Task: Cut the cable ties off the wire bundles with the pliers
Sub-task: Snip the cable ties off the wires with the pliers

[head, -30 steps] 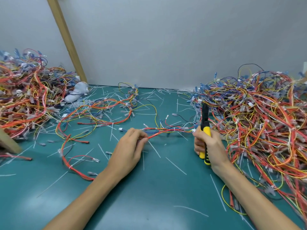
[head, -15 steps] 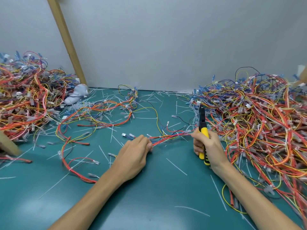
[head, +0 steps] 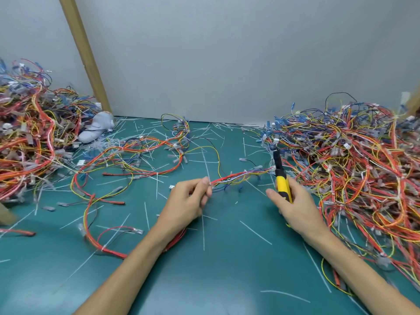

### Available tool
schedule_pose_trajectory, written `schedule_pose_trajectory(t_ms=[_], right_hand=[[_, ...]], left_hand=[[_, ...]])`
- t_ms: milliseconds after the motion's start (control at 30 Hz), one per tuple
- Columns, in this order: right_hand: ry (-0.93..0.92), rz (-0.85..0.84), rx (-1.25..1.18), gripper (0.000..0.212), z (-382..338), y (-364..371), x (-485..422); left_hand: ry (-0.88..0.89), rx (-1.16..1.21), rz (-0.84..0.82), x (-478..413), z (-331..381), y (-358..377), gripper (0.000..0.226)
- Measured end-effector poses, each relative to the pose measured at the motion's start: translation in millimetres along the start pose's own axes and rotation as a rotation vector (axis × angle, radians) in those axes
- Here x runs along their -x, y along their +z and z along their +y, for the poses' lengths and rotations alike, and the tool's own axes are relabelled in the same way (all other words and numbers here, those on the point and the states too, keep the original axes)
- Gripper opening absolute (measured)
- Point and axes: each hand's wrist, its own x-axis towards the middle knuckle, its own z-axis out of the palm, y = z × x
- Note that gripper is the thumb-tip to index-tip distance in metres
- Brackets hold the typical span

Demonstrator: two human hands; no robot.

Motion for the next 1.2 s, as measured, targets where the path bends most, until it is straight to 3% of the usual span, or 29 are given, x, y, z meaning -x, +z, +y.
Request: schedule_pose_trajectory(t_ms=[133,200,333,400,500,567,767,933,1133,1200], right_hand=[[0.046,0.004,-0.118,0.033,2.9,-2.5,-1.0],[0.038,0.018,-0.166,0.035,4.8,-2.4,-1.4],[-0.015,0.047,-0.347,0.034,0.4,-2.5,-1.4],[-0.006,0.057,-0.478,0.028,-3.7,-2.5,-2.3],[0.103,0.032,-0.62,0.035,-6.6,-5.4,-3.6],[0.153,-0.042,-0.654,0.044,-8.9,-7.0,-2.4],[0.257,-0.114,-0.777,0.057,-5.2,-10.4,-4.9],[0.266,-0.145,-0.913,0.072,-1.5,-13.4,-8.8],[0.245,-0.163,-0.773,0.028,-5.2,-10.5,-5.7],[0.226,-0.164,-0.728,0.026,-6.8,-9.4,-4.5]], left_hand=[[-0.156,0.222,-0.074,1.1,4.8,2.5,0.037],[-0.204,0.376,-0.162,2.7,10.5,3.5,0.024],[-0.116,0.495,-0.279,5.8,19.4,7.0,0.03],[-0.018,0.315,-0.277,5.5,22.6,9.7,0.027],[0.326,-0.373,-0.159,-0.5,22.3,10.8,0.019],[0.361,-0.45,-0.069,-3.9,20.1,13.3,0.019],[-0.038,0.172,0.108,-7.4,6.2,33.2,0.024],[-0.086,0.29,0.034,-11.3,2.2,30.8,0.025],[-0.167,0.368,-0.097,-10.2,-1.2,25.4,0.028],[-0.18,0.466,-0.16,-11.7,-1.0,23.6,0.024]])
